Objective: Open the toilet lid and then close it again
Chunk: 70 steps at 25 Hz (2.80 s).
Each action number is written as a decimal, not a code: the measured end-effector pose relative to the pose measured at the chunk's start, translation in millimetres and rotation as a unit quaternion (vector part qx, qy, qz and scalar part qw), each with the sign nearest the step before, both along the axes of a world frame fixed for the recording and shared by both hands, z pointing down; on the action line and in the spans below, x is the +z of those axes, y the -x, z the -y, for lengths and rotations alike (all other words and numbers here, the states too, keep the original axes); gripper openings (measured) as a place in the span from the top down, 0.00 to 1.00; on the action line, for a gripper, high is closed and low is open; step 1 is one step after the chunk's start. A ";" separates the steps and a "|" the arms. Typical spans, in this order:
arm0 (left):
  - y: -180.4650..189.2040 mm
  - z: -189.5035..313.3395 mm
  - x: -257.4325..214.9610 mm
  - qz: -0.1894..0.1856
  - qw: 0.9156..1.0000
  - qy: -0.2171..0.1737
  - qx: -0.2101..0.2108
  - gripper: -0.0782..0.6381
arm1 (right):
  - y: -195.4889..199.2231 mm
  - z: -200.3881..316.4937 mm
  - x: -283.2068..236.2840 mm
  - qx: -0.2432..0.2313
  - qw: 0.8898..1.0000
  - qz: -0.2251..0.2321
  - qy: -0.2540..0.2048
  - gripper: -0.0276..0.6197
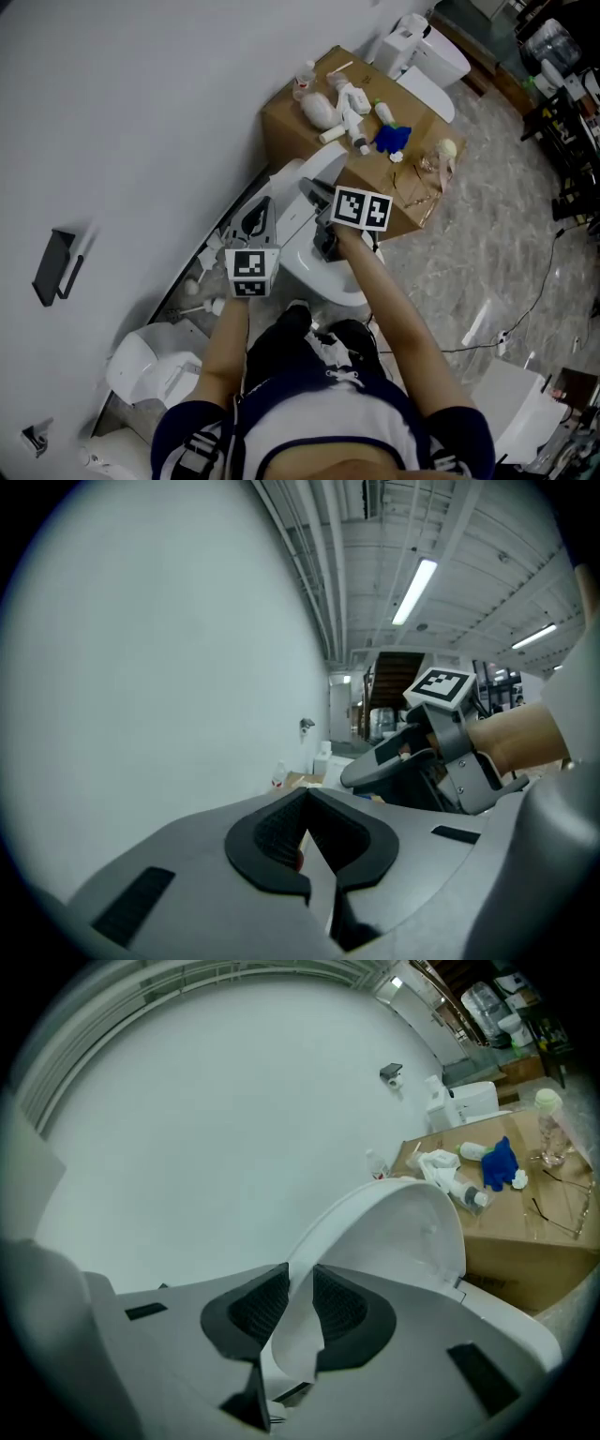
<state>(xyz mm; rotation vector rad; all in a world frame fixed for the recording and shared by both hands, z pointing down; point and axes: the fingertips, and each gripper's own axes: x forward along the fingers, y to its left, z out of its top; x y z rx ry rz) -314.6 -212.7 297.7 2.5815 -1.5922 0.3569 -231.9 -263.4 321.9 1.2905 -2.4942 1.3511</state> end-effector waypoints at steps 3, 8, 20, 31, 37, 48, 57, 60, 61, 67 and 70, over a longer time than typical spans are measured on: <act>3.6 2.7 -4.4 -0.004 1.000 -0.001 -0.003 0.88 | 7.3 9.9 -1.2 -0.003 1.000 -0.007 0.000 0.88; 15.2 1.6 -7.4 -0.006 1.000 -0.002 -0.017 0.88 | 21.6 24.1 -2.7 -0.008 1.000 -0.011 -0.002 0.88; 38.4 -2.5 0.7 0.008 0.999 0.006 -0.036 0.88 | 50.9 61.3 1.5 -0.010 0.999 0.021 0.023 0.82; 52.5 0.6 5.0 0.010 0.999 0.012 -0.045 0.88 | 70.9 83.4 4.3 -0.008 0.999 0.021 0.025 0.80; 55.6 1.1 6.5 0.012 0.999 0.013 -0.051 0.88 | 71.2 79.8 -1.7 -0.015 0.999 -0.005 -0.032 0.79; 47.9 -9.4 2.0 0.011 0.999 0.009 -0.039 0.88 | 61.7 -9.8 -47.0 -0.029 0.947 -0.169 -0.273 0.93; 40.3 -32.2 11.0 -0.015 1.000 0.021 -0.008 0.88 | 81.2 -82.8 -22.9 -0.091 0.905 -0.263 -0.321 0.95; 42.7 -32.5 10.5 -0.028 0.999 0.021 -0.017 0.88 | 83.9 -80.1 -26.1 -0.102 0.898 -0.269 -0.333 0.94; 44.4 -32.5 10.4 -0.030 0.999 0.023 -0.021 0.88 | 84.0 -77.0 -26.0 -0.101 0.899 -0.269 -0.329 0.94; 57.6 -36.2 8.7 -0.036 0.998 0.021 -0.038 0.88 | 94.3 -44.3 3.1 -0.107 0.950 -0.222 -0.192 0.94; 63.3 -35.3 14.5 -0.040 0.998 0.025 -0.044 0.88 | 109.8 -28.1 7.9 -0.116 0.965 -0.183 -0.148 0.81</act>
